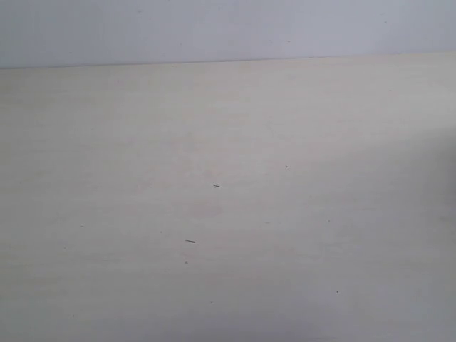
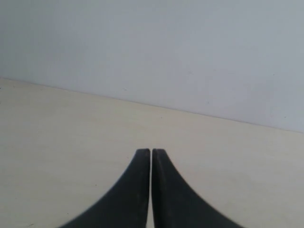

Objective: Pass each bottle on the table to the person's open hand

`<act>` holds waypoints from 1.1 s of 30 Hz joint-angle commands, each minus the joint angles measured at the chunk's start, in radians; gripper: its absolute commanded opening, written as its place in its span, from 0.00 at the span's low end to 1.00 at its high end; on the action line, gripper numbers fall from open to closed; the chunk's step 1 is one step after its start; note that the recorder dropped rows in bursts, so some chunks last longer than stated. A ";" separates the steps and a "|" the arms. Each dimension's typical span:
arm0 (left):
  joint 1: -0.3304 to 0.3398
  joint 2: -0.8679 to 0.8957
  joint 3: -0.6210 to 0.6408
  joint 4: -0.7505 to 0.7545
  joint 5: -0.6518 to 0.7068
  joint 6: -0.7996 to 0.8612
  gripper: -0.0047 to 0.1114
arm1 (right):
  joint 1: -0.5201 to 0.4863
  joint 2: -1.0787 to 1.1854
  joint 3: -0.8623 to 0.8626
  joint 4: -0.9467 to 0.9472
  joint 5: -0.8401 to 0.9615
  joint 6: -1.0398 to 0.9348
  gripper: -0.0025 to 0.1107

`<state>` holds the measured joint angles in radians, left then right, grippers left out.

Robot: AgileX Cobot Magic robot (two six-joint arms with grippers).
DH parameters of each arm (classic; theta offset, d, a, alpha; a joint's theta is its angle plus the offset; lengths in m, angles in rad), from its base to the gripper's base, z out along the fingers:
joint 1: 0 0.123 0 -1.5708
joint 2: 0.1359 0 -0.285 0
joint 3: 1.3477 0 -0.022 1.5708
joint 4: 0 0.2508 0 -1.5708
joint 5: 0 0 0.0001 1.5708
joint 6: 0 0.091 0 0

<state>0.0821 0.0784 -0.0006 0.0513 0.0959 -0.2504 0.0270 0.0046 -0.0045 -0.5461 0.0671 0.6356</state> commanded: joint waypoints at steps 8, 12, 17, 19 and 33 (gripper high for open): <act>0.002 0.005 0.001 -0.009 -0.009 0.004 0.07 | -0.004 -0.005 0.004 -0.010 0.006 -0.007 0.03; 0.002 0.005 0.001 -0.009 -0.009 0.004 0.07 | -0.004 -0.005 0.004 0.022 0.003 -0.016 0.03; 0.002 0.005 0.001 -0.009 -0.009 0.004 0.07 | -0.004 -0.005 0.004 0.314 0.020 -0.332 0.03; 0.002 0.005 0.001 -0.009 -0.009 0.004 0.07 | -0.004 -0.005 0.004 0.385 0.020 -0.388 0.03; 0.002 0.005 0.001 -0.009 -0.009 0.004 0.07 | -0.004 -0.005 0.004 0.440 0.022 -0.337 0.03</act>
<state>0.0821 0.0784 -0.0006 0.0513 0.0959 -0.2504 0.0270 0.0046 -0.0045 -0.1063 0.0895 0.2987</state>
